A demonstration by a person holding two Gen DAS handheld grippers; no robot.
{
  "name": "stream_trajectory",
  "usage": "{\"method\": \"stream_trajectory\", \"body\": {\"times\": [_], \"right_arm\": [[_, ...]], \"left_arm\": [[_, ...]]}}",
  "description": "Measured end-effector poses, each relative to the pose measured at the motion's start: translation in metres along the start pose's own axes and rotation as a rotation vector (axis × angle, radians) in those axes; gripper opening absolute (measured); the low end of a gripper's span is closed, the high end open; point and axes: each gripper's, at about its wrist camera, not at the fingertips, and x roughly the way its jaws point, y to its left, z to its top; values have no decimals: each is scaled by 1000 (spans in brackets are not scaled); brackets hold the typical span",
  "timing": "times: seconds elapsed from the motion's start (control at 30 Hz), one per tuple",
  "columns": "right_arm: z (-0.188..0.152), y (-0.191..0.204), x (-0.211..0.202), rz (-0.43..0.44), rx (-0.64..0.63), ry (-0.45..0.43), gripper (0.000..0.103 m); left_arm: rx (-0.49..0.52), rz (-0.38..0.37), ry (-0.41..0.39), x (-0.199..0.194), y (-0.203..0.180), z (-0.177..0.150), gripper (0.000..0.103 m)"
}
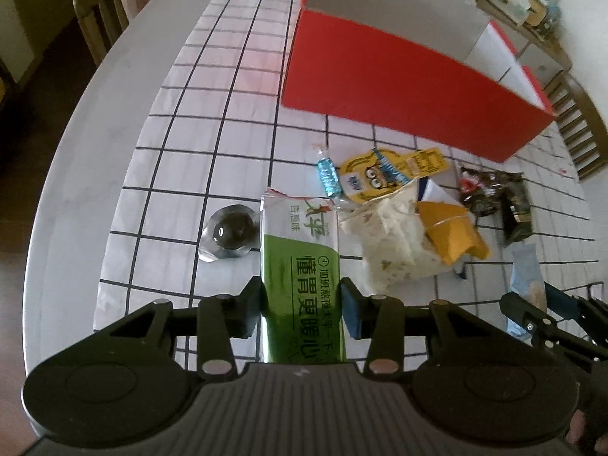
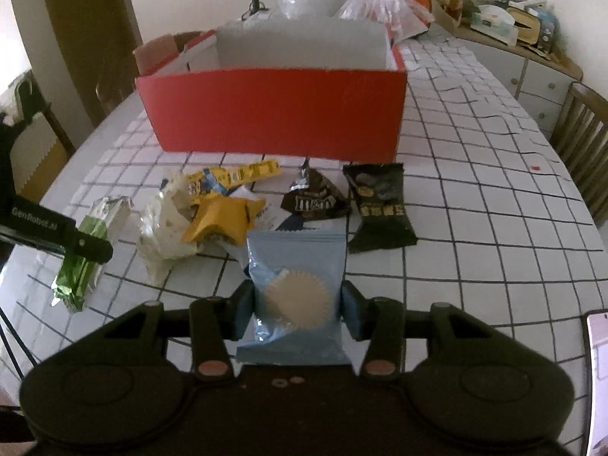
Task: Organize snacks
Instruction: 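Grasp the green biscuit pack with the left gripper while the right grasps the blue cookie packet, then carry both packets into the red box and set them beside the bags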
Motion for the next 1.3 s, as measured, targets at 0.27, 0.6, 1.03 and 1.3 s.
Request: {"method": "stream_trajectory", "body": {"times": [0.27,0.6,1.03,1.3], "right_arm": [[11,1,-26,42,35,-56,46],[42,9,-51,70,17,-122,46],[100,7,-53,47,-13,-211,46],[135,0,-43,23,-16,-235,46]], "left_arm": [[11,-43,-50,-30,-14,6,42],[50,-82,-120,-61,-33,28,42],[89,-101,-234,-84,-53,80,42],[127,-90,-273,-86,-69,117,42]]}}
